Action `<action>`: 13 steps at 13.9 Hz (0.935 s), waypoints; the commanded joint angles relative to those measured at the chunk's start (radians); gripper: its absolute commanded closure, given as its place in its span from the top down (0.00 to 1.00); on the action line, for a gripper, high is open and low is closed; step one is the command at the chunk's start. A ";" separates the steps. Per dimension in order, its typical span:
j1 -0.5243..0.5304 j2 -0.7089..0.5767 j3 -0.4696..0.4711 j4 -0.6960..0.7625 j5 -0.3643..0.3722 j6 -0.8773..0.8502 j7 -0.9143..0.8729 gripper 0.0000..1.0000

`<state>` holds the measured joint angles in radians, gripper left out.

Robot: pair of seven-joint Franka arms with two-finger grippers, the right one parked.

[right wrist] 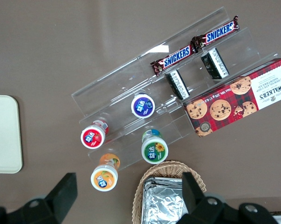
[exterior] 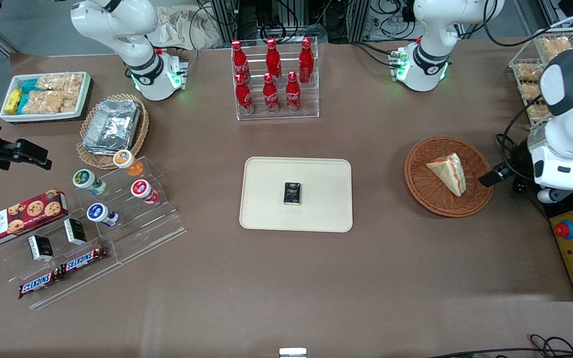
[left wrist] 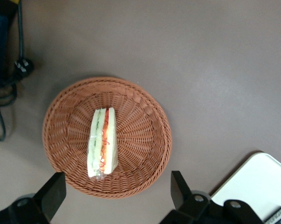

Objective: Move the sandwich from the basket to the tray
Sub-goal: 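Move the left gripper over the wrapped sandwich in the wicker basket, then lower the left gripper and close it on the sandwich's edge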

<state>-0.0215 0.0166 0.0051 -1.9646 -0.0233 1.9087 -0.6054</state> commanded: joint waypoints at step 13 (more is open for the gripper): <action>0.003 -0.115 -0.017 -0.410 0.016 0.254 -0.100 1.00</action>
<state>-0.0190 -0.0642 -0.0121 -2.3063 -0.0225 2.1070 -0.6830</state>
